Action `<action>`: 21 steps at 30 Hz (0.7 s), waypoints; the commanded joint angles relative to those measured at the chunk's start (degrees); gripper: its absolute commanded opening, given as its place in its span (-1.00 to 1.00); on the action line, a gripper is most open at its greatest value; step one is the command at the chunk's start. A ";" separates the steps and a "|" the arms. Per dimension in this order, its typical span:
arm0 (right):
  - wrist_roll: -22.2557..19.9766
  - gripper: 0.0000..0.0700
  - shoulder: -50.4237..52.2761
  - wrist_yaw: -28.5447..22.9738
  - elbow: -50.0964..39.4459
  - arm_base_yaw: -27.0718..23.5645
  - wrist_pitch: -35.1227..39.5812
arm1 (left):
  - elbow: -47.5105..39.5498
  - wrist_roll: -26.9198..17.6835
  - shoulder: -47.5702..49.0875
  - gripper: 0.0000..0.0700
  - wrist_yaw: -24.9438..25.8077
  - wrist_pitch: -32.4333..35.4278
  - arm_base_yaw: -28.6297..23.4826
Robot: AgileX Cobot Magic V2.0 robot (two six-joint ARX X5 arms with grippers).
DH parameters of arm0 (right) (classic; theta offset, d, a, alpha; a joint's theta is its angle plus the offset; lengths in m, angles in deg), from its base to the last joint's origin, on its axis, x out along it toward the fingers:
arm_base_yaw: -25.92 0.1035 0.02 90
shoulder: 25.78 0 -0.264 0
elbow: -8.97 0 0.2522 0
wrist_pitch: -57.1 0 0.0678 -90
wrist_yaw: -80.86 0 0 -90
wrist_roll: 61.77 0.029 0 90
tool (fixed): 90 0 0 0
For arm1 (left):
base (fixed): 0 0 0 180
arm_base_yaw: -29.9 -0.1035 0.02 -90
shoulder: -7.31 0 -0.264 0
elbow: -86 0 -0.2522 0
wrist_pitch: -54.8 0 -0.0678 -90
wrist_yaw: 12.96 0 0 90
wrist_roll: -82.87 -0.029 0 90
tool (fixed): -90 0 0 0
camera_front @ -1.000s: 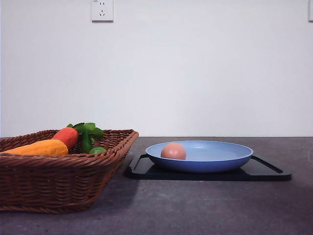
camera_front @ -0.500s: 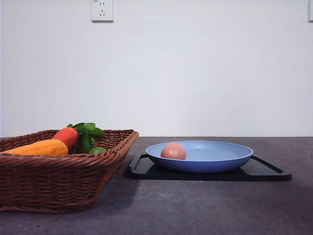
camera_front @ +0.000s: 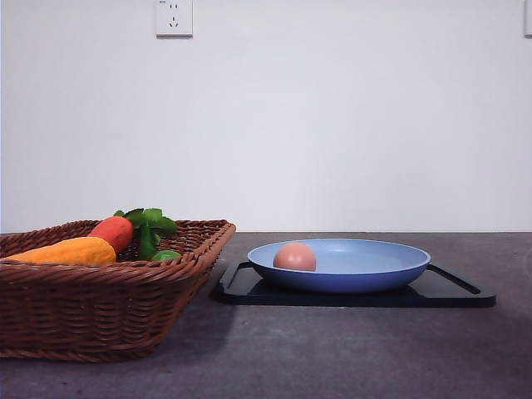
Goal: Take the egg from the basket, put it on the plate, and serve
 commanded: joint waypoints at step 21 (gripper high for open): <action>0.60 -1.00 0.09 0.13 -0.37 -0.02 0.57 | -1.40 0.04 0.09 -1.00 0.37 -0.66 -0.07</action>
